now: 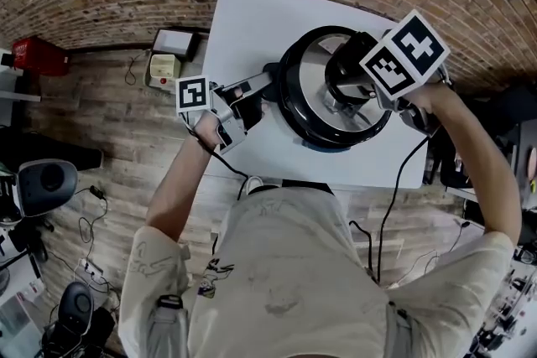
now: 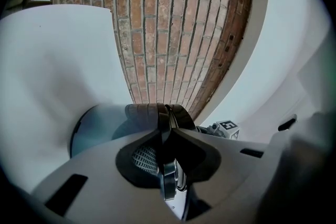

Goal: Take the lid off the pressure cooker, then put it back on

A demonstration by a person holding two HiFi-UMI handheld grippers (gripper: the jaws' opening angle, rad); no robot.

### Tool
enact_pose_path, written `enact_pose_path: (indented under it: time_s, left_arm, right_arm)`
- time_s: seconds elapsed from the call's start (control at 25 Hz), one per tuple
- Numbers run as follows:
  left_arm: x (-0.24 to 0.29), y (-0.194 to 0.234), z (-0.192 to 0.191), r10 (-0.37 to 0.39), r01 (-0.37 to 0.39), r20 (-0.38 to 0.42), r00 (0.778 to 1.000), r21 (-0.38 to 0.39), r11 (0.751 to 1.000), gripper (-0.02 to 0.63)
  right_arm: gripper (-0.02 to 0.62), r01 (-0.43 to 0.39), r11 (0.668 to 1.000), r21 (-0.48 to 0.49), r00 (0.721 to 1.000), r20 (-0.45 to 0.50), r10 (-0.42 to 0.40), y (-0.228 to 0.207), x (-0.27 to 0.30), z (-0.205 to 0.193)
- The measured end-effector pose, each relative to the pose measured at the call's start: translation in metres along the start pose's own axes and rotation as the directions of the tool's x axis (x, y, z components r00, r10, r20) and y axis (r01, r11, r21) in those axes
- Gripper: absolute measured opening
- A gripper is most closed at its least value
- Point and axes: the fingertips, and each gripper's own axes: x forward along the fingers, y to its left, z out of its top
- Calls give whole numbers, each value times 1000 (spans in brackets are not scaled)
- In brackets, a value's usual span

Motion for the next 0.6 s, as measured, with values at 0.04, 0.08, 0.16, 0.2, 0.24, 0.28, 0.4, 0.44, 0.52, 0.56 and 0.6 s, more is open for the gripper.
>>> enact_pose_path:
  time_s: [0.04, 0.08, 0.16, 0.2, 0.24, 0.28, 0.4, 0.44, 0.52, 0.56, 0.6]
  left_arm:
    - [0, 0, 0, 2, -2, 1, 1000, 1, 1000, 69]
    - [0, 0, 0, 3, -3, 3, 1000, 1, 1000, 68]
    - [0, 0, 1, 2, -2, 8, 1000, -1, 1000, 67]
    - [-1, 0, 1, 1, -1, 9, 1000, -2, 1000, 67]
    - [-1, 0, 1, 0, 0, 10, 1000, -2, 1000, 67]
    - [-1, 1, 1, -1, 1, 11, 1000, -1, 1000, 68]
    - [-1, 1, 1, -3, 3, 14, 1000, -3, 1000, 68]
    - [-1, 1, 1, -3, 3, 14, 1000, -2, 1000, 69]
    - [0, 0, 2, -6, 6, 13, 1000, 0, 1000, 69]
    - [0, 0, 2, -8, 8, 13, 1000, -1, 1000, 69]
    - [0, -1, 1, -10, 10, 13, 1000, -4, 1000, 69]
  right_arm:
    - [293, 4, 1000, 15, 1000, 4, -4, 0, 0, 0]
    - [293, 9, 1000, 29, 1000, 5, -9, 0, 0, 0]
    - [292, 12, 999, 52, 1000, 0, -12, -1, 0, 0]
    - [293, 11, 998, 59, 1000, -4, -11, -1, 0, 1]
    - [292, 10, 998, 63, 1000, -7, -9, -1, 0, 1]
    - [291, 9, 998, 65, 1000, -10, -9, -1, 0, 1]
    - [291, 11, 999, 48, 1000, -10, -10, 0, -1, 0]
    - [291, 11, 999, 40, 1000, -5, -10, 0, -1, -1]
    - [291, 11, 1000, 28, 1000, 3, -11, 0, -3, -2]
    - [291, 12, 1000, 26, 1000, 4, -12, 0, -3, -2]
    - [291, 14, 1000, 26, 1000, 3, -14, 0, -3, -2]
